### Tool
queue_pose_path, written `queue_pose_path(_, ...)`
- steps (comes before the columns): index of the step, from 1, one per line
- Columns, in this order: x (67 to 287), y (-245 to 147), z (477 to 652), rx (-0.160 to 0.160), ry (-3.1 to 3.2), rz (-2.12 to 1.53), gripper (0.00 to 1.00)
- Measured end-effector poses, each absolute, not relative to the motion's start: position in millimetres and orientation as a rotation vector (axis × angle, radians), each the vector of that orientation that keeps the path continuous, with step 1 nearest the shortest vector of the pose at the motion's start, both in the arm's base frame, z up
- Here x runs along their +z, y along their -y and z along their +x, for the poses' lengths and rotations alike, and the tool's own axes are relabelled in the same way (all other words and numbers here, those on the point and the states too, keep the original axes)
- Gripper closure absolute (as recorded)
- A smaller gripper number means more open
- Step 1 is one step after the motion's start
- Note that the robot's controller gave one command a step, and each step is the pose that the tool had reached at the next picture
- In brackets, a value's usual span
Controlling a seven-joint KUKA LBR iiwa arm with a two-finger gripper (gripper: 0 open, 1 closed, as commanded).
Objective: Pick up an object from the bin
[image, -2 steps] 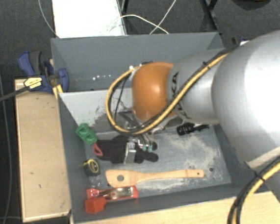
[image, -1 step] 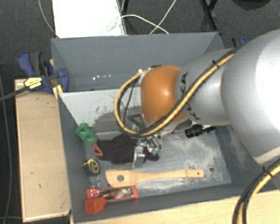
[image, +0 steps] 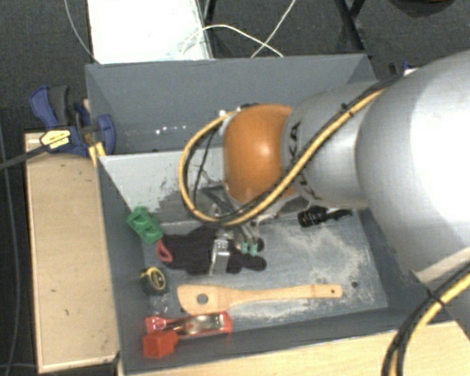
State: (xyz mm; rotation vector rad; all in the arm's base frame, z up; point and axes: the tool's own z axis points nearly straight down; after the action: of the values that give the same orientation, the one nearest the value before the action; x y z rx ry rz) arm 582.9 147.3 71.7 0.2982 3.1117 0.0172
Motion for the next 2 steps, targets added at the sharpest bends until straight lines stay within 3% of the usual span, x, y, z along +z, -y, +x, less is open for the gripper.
queue_pose_path(1, 73.0, -133.2, 574.1, 0.007, -3.122, 0.266, 1.00)
queue_pose_path(2, 73.0, -133.2, 574.1, 0.007, -3.122, 0.268, 1.00)
